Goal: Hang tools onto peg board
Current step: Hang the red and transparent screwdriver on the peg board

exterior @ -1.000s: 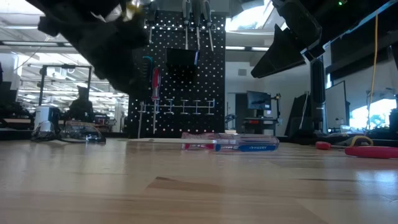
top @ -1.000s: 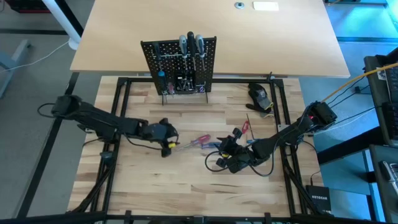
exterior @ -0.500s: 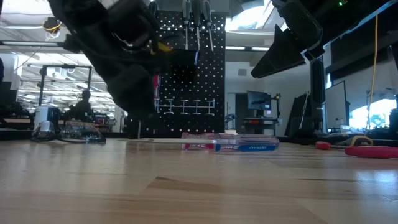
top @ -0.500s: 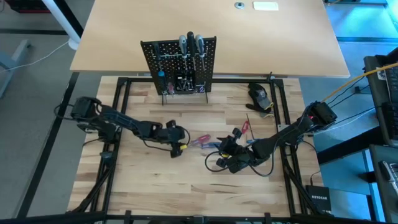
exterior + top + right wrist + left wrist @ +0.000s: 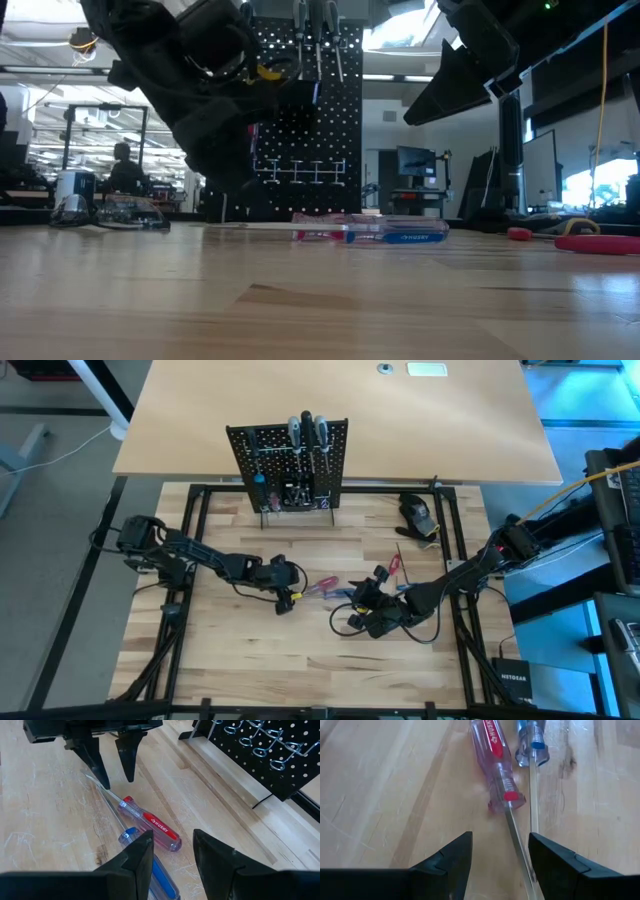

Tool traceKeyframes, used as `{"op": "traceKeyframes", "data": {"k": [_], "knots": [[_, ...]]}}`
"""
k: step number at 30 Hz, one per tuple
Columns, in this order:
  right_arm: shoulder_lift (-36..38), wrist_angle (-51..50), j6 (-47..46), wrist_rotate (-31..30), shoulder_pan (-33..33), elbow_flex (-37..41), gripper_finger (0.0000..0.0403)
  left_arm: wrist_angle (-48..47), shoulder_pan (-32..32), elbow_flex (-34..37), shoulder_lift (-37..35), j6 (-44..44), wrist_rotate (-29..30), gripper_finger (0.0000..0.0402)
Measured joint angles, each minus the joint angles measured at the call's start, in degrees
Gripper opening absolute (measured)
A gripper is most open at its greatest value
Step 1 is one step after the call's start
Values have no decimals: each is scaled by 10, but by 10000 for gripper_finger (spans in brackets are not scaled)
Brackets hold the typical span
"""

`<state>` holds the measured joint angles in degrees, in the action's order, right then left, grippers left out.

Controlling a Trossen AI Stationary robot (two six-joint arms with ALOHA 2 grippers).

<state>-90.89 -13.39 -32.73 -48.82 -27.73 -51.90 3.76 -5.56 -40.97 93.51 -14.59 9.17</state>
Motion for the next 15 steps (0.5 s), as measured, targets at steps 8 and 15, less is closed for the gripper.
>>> {"op": "traceKeyframes", "data": {"k": [8,15], "knots": [[0,0,0,0,0,0,140,-1,0,1,0,0,-2,184],[0,0,0,0,0,0,140,1,0,1,19,-5,-13,184]]}}
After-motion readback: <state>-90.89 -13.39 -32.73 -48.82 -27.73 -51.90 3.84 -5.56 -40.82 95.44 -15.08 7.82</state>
